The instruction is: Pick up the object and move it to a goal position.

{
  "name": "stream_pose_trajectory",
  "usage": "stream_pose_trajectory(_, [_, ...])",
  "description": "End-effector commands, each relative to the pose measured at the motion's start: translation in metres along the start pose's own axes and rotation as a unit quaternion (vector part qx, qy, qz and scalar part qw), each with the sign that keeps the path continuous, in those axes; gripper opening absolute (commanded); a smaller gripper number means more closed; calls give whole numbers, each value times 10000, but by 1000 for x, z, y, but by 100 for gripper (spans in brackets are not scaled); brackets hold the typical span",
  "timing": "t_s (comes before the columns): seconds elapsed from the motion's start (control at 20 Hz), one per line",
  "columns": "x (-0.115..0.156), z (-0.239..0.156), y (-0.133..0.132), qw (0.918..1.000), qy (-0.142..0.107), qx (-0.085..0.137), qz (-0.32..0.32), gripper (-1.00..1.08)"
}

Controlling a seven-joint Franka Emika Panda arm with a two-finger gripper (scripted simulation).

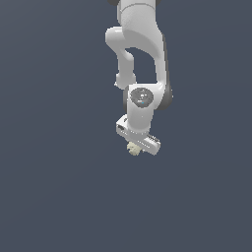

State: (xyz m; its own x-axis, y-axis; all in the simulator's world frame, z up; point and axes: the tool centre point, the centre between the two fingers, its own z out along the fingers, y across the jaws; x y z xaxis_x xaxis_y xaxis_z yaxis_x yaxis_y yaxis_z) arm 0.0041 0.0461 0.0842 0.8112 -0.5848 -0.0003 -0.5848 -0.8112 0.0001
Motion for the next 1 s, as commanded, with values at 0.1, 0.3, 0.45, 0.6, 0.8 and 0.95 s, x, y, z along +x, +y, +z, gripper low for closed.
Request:
stream_pose_trajectory(0.1, [-13,-37,-9,10000,4,4,0,-100])
stream_pose_trajectory(0.3, [-27,-80,-18,10000,5,2,1,-100])
stream_pose_trajectory(0.45, [-39,-115,-27,10000,6,1,2,-100])
stream_pose_trajectory(0.6, [-50,-150,-35,10000,9,-3,4,-100])
stream_pose_trajectory(0.8, [-66,-196,-46,10000,11,-5,4,-100])
stream_pose_trajectory(0.95, [-77,-230,-54,10000,11,-5,4,-100])
